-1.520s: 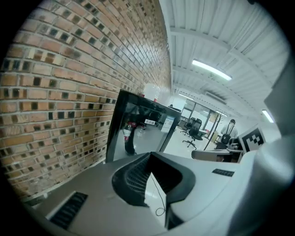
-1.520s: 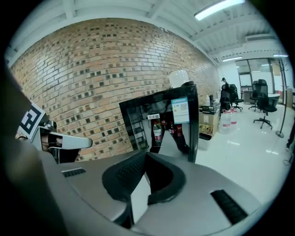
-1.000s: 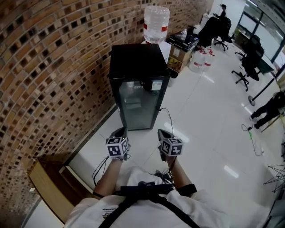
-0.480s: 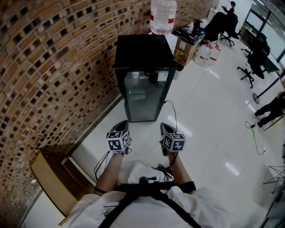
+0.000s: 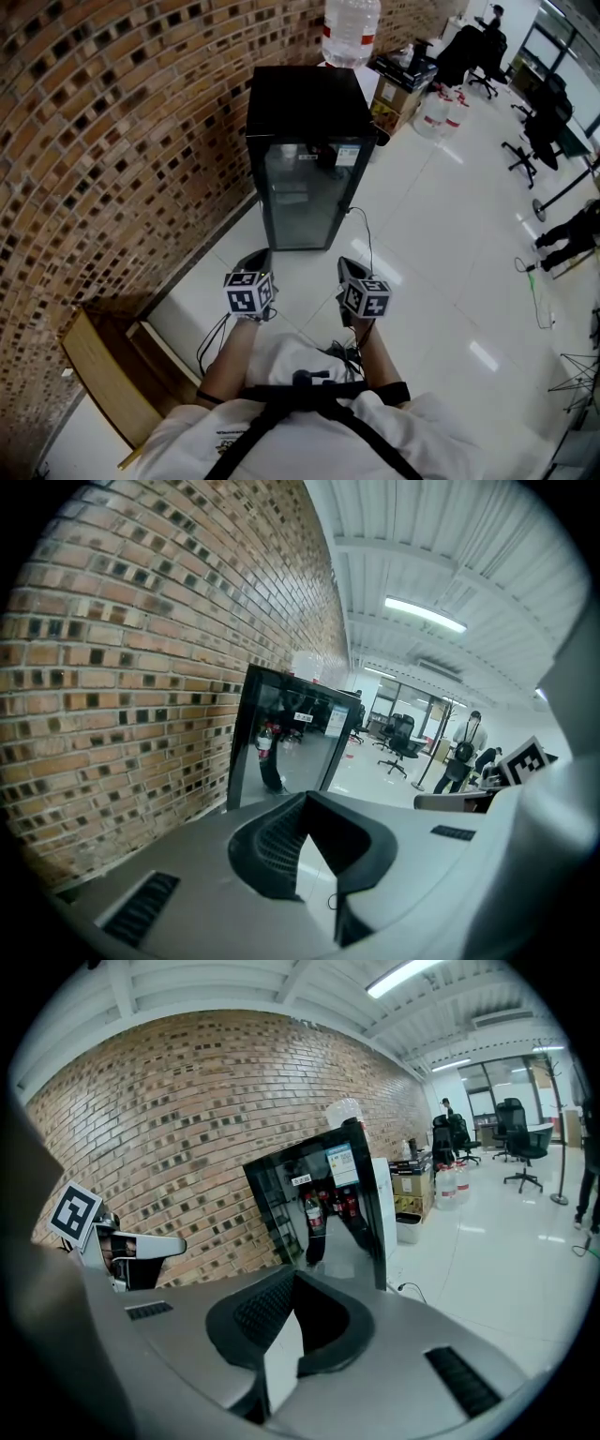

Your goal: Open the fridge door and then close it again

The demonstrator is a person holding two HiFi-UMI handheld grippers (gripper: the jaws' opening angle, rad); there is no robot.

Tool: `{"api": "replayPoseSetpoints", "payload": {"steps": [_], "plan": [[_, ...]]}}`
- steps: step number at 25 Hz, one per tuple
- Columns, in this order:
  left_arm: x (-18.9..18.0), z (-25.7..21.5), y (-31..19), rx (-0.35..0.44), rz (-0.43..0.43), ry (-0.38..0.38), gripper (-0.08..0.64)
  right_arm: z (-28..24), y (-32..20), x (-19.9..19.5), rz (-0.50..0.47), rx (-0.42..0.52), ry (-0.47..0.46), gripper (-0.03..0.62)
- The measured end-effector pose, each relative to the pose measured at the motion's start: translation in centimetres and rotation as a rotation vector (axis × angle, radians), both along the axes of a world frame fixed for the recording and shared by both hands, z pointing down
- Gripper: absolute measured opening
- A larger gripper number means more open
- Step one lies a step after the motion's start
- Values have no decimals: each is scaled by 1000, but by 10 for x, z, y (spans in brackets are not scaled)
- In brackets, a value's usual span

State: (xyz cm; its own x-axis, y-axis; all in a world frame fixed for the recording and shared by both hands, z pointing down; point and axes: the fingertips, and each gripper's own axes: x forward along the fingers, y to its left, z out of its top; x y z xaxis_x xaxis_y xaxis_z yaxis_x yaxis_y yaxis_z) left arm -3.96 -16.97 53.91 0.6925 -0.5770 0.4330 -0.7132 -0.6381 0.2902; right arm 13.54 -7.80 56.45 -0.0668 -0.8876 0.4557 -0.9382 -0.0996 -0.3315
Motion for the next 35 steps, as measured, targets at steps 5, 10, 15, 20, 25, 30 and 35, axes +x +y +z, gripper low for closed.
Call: {"api": "replayPoseSetpoints", "payload": {"steps": [5, 10, 15, 20, 25, 30, 35], "plan": [[-4, -1, -6, 5, -27, -3, 0, 1, -2, 0, -2, -2, -7, 5], [-7, 4, -11, -3, -37, -13, 0, 1, -5, 0, -2, -2, -9, 5], [-11, 12, -14, -18, -62, -44, 0, -1, -6, -1, -41, 8, -21, 5], [-8, 26, -10, -24, -123, -87, 0, -13, -10, 15, -184, 71, 31, 6], [12, 33, 7, -44, -251, -137, 0, -35, -6, 80, -298, 103, 64, 12], [26, 23, 45, -61, -380, -152, 0, -57, -1, 129, -430, 105, 90, 26], [3, 33, 87, -96, -485, -104, 0, -57, -1, 122, -507, 71, 92, 75]]}}
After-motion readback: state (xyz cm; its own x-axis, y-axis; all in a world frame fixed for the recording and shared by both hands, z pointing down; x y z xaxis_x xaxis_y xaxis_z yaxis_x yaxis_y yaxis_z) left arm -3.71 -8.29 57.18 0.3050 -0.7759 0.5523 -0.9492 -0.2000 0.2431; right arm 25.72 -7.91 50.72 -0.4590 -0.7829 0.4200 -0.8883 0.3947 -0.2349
